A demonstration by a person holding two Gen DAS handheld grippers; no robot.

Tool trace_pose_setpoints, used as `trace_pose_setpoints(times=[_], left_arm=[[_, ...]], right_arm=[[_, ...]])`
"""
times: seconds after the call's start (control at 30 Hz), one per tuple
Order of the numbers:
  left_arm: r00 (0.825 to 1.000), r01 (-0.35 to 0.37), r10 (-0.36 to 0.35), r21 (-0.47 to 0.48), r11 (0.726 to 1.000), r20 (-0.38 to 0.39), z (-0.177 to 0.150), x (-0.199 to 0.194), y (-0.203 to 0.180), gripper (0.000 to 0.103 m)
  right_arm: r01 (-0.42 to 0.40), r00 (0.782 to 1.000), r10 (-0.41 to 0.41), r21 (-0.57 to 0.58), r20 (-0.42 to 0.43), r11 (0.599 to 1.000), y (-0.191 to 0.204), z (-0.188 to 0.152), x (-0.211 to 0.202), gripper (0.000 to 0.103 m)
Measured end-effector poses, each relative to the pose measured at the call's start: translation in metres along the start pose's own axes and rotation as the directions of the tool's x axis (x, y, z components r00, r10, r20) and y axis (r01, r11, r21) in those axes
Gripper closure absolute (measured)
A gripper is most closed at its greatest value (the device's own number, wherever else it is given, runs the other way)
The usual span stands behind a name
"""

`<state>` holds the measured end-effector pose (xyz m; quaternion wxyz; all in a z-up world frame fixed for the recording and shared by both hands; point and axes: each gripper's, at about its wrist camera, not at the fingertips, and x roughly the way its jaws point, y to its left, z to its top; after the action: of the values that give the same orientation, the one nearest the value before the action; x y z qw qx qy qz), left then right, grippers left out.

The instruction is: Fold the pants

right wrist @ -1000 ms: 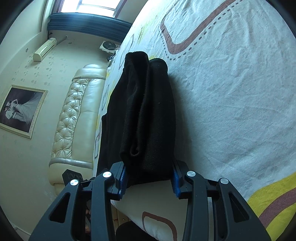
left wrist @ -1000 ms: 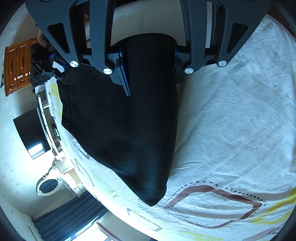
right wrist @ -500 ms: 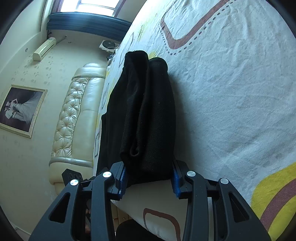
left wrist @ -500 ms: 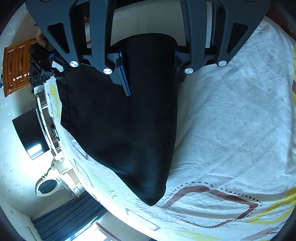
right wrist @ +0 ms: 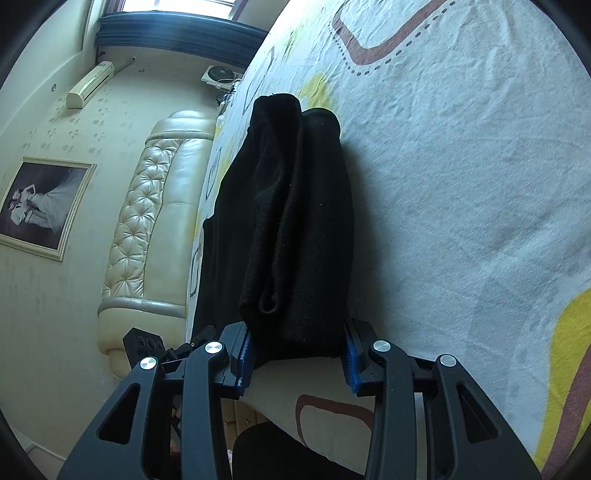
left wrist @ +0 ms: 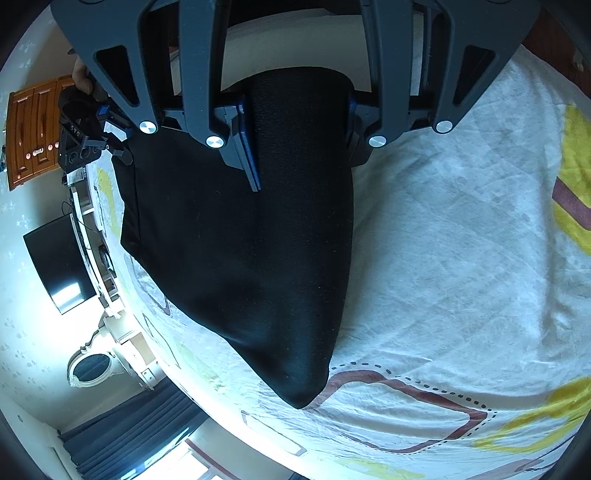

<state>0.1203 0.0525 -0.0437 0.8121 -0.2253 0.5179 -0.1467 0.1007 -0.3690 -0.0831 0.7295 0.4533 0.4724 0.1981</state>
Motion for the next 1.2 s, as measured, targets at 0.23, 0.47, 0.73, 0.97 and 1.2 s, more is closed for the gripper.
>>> trace_pose_setpoints(times=[0.23,0.47,0.73,0.97,1.2], left_arm=[[1.0,0.004,-0.004,-0.012,1.0,-0.001,-0.009,-0.013,0.013,0.068],[1.0,0.006,-0.007,-0.015,1.0,-0.005,-0.009,-0.018,0.018,0.068],[0.992,0.124,-0.124,0.01,0.992,-0.006,-0.014,-0.024,0.037,0.022],[0.983,0.183,-0.182,-0.07,0.981,0.028,-0.023,-0.035,0.073,0.013],[0.982,0.185,-0.184,-0.047,0.982,0.026,-0.028,-0.03,0.071,0.004]], right_arm=[[-0.002,0.999,0.001,-0.016,-0.035,1.0,0.006,-0.015,0.006,0.064],[-0.002,0.999,0.001,-0.018,-0.046,1.0,0.01,-0.026,0.008,0.064],[-0.024,0.999,0.025,0.033,-0.04,0.999,-0.002,-0.028,0.004,0.047],[0.01,1.0,-0.01,-0.003,-0.005,1.0,0.002,-0.025,-0.021,0.031],[0.05,0.999,-0.049,-0.015,0.023,0.999,-0.001,-0.026,-0.023,0.029]])
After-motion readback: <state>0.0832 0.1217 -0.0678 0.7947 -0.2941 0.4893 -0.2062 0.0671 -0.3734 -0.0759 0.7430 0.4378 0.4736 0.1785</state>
